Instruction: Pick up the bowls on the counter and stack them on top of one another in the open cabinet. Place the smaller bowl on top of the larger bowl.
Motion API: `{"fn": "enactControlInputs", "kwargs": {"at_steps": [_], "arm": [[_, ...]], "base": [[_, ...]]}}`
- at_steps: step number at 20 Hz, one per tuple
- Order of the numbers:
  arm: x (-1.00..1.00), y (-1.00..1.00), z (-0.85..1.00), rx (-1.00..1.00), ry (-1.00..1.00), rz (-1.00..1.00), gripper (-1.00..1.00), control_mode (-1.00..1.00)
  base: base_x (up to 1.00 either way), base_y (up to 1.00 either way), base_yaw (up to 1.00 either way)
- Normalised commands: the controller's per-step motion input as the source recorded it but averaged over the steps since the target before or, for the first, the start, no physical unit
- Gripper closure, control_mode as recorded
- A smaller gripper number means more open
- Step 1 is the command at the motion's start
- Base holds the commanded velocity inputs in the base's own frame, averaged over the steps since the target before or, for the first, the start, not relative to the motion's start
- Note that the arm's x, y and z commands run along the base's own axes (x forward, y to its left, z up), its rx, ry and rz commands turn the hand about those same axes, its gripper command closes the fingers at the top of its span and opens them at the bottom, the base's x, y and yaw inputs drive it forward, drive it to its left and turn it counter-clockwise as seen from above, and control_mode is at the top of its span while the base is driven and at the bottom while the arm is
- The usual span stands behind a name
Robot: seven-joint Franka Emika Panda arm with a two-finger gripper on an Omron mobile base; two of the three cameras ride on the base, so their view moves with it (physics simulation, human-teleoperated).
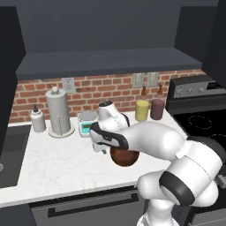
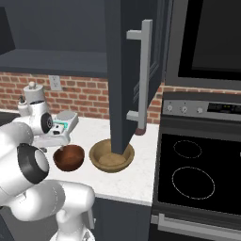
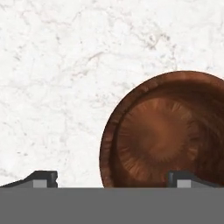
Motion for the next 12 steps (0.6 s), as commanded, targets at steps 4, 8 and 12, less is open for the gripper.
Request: {"fn": "enactControlInputs", "kwargs": {"at_steps": [4, 8, 12], "arm": [[-0.02, 0.00, -0.58, 0.00, 0.01, 0.00, -1.00, -1.00], [0.00, 0.00, -0.34, 0.00, 0.00, 0.00, -1.00, -1.00], [0.00, 0.00, -0.39, 0.00, 0.00, 0.00, -1.00, -1.00]], "base": [[0.00, 0.00, 0.00], [0.00, 0.00, 0.00], [0.00, 0.00, 0.00]]}}
